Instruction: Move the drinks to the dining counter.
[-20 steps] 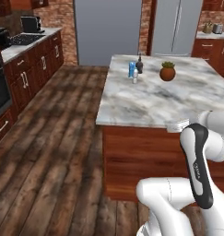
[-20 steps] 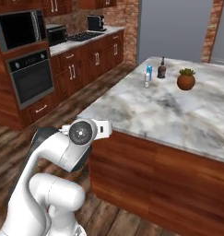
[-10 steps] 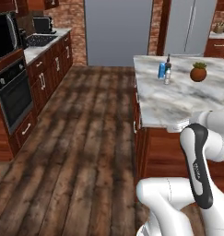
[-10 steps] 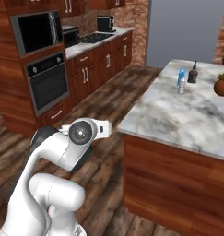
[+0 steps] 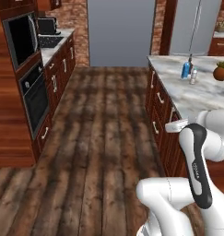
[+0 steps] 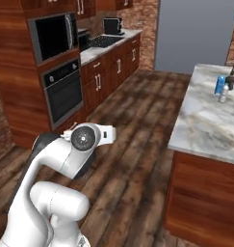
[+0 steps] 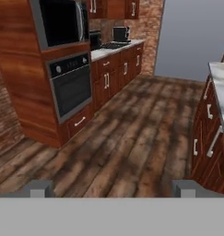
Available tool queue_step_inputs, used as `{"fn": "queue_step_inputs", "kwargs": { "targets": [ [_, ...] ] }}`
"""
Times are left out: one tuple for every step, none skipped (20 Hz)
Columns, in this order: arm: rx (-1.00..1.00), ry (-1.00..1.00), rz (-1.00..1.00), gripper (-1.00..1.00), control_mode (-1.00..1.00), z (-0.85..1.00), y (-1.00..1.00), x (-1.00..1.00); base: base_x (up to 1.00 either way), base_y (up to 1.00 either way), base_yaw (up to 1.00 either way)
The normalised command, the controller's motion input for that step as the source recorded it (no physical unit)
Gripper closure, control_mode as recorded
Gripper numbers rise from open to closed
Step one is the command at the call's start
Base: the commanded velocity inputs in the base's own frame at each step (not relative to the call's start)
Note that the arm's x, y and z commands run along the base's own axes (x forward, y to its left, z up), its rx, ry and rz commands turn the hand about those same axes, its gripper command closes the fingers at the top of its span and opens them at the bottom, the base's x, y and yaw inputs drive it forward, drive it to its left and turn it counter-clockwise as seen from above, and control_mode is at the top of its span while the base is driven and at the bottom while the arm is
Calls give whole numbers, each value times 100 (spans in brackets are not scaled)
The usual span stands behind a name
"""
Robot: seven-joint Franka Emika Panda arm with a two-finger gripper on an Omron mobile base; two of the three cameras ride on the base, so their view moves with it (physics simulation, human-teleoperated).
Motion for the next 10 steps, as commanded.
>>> {"fn": "queue_step_inputs", "kwargs": {
  "targets": [
    [0,0,0,-100,100,0,0,0,67,50,-44],
    [0,0,0,-100,100,0,0,0,68,36,-48],
    [0,0,0,-100,100,0,0,0,69,30,-52],
    [0,0,0,-100,100,0,0,0,67,29,-53],
    [0,0,0,-100,100,0,0,0,69,27,-55],
    [0,0,0,-100,100,0,0,0,69,27,-56],
    [0,0,0,-100,100,0,0,0,69,26,-56],
    [0,0,0,-100,100,0,0,0,69,28,-55],
    [0,0,0,-100,100,0,0,0,71,30,-55],
    [0,0,0,-100,100,0,0,0,74,34,-54]
  ]
}}
